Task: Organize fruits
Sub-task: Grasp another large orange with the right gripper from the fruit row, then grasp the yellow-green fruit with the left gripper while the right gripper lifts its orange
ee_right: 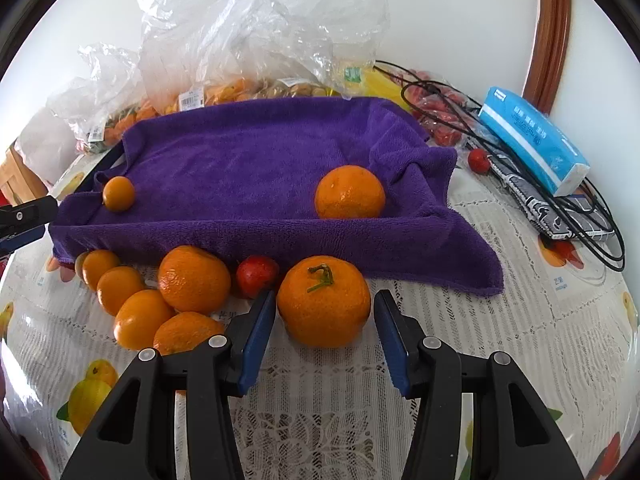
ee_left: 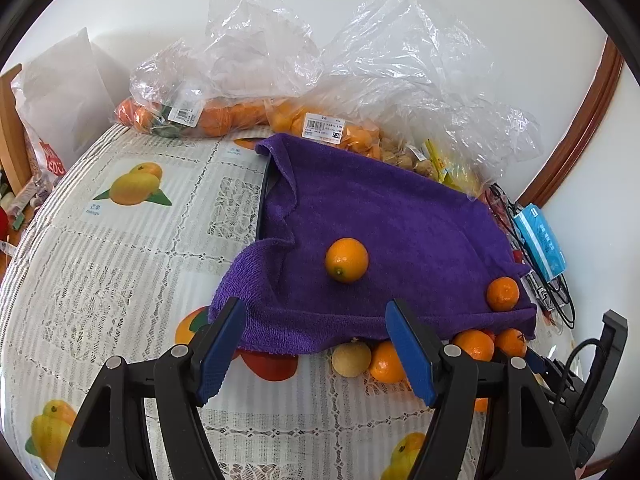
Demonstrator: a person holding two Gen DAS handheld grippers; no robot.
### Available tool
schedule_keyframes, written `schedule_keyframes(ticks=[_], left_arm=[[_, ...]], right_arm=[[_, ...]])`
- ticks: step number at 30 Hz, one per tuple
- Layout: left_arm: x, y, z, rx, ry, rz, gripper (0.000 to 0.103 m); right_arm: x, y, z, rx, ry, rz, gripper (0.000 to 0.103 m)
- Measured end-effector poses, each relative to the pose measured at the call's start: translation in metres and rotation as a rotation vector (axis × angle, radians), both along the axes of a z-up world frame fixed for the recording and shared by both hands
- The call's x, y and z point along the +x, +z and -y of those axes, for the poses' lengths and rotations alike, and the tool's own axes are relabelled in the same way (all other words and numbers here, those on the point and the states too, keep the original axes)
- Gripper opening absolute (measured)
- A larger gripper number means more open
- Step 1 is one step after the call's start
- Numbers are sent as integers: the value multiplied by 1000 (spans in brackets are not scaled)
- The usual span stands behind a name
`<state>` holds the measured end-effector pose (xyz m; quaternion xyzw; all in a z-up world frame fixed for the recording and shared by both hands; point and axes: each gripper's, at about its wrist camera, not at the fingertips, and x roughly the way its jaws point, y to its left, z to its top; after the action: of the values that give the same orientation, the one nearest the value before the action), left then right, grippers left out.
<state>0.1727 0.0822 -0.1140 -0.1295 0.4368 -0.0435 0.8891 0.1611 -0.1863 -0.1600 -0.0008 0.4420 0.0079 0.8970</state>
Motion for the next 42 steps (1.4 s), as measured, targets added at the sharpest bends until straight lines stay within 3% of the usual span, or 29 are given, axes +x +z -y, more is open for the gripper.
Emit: schedule_keyframes(ticks=[3,5,16,21,26,30,34,42], left_arm=[[0,-3,1,-3,-10,-9,71],[0,-4,2,-8,-21,-13,71],[-4,-19,25,-50,-149,-55,69],[0,-29,33,-69,-137,-93,63],[-1,-29,27,-67,-85,-77,60],[-4,-27,16,-94,-54,-66,49],[-2,-33,17,-66,-52,-96,39],[-3,-38,30,33,-74,-88,32]], right_arm=[[5,-2,5,43,0,0,51],[4,-1,9,77,0,13,44],[-4,5,19,140,16,66,45],[-3,5,16,135,29,67,45],[-5,5,16,132,30,70,44],[-4,3,17,138,30,54,45],[-4,2,16,137,37,53,45],[-5,3,13,127,47,50,45]])
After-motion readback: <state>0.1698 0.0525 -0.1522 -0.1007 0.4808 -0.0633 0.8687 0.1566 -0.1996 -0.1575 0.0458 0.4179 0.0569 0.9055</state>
